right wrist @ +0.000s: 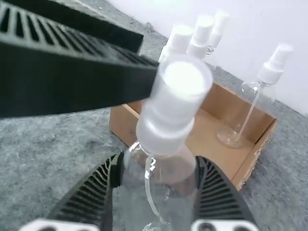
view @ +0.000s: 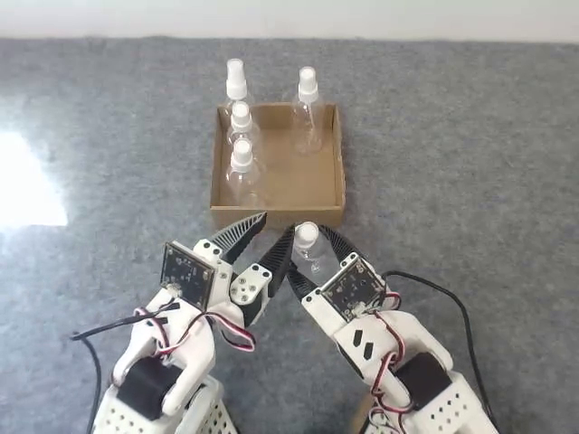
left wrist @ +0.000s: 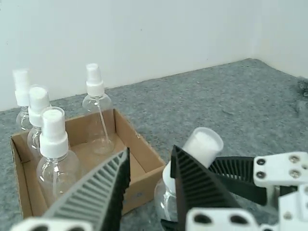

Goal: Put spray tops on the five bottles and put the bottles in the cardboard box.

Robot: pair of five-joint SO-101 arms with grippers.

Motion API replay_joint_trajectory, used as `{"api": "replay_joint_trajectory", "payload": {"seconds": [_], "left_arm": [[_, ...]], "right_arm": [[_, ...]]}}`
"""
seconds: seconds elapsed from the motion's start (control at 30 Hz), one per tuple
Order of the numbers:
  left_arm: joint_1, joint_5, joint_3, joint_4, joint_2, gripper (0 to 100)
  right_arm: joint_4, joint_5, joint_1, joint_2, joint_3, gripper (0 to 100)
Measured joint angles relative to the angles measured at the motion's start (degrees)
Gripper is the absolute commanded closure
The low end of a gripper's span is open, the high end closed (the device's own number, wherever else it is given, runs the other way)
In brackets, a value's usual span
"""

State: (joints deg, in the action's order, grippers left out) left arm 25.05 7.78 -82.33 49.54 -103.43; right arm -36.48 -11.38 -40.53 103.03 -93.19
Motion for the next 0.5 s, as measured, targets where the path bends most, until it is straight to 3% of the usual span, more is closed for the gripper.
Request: {"api": "replay_joint_trajectory", "payload": {"seconds": [0.37, 0.5], "left_arm": [[0.18, 0.0, 0.0, 0.0, 0.0, 87], [3.25, -0.09, -0.79, -0.53, -0.09, 87]], "right_arm": [[0.0, 0.0, 0.09, 0.0, 0.0, 91.1], [0.0, 0.0, 0.18, -0.09, -0.09, 91.1]]}}
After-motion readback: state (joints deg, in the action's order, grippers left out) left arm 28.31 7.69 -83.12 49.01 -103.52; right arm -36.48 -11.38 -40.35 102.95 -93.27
